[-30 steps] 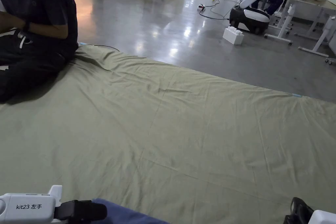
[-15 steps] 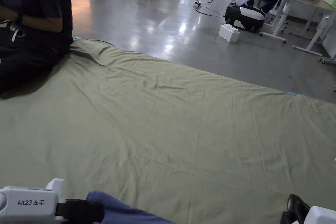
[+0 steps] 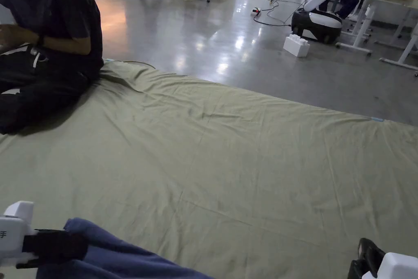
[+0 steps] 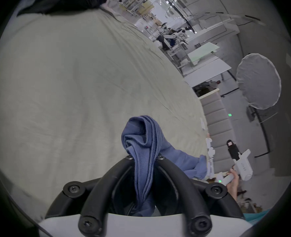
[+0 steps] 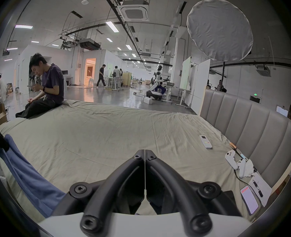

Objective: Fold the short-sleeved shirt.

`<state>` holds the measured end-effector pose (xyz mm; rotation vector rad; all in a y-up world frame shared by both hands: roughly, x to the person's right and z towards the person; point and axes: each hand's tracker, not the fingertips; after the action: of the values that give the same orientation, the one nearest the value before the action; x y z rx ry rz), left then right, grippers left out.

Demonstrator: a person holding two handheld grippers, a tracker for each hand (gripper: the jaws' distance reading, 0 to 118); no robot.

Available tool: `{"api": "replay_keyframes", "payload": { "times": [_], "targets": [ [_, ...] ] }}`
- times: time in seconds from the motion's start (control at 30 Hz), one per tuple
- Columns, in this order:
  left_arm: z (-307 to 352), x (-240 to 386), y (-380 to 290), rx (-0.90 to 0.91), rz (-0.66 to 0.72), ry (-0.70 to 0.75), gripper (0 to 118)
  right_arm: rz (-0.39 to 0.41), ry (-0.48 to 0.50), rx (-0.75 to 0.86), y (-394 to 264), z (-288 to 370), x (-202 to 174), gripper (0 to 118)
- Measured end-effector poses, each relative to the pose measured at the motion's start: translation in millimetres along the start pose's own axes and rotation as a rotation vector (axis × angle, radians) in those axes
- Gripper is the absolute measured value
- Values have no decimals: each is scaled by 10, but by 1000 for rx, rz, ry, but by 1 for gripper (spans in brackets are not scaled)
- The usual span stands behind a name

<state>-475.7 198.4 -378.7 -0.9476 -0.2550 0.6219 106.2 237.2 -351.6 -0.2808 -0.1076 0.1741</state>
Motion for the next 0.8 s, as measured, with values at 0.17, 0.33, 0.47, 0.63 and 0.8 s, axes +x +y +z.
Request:
{"api": "replay_keyframes", "payload": {
  "times": [0.17, 0.33, 0.47, 0.63, 0.8],
  "targets": [
    [193, 219, -15, -30, -93, 197, 14, -18, 32, 3, -17, -46, -44, 1],
    [189, 481, -125, -21, -60, 125, 14, -34, 51, 7, -30, -44, -42, 1],
    [184, 733, -202, -2, 16, -71, 14, -42, 53, 9, -46, -37, 13, 1],
    [-12, 1130, -319, -56, 19, -178, 14, -51, 49, 5, -75, -9, 73, 1],
    [-511, 1571, -502, -118, -38, -151, 14, -63, 36, -2, -125, 31, 154, 1]
  ]
}}
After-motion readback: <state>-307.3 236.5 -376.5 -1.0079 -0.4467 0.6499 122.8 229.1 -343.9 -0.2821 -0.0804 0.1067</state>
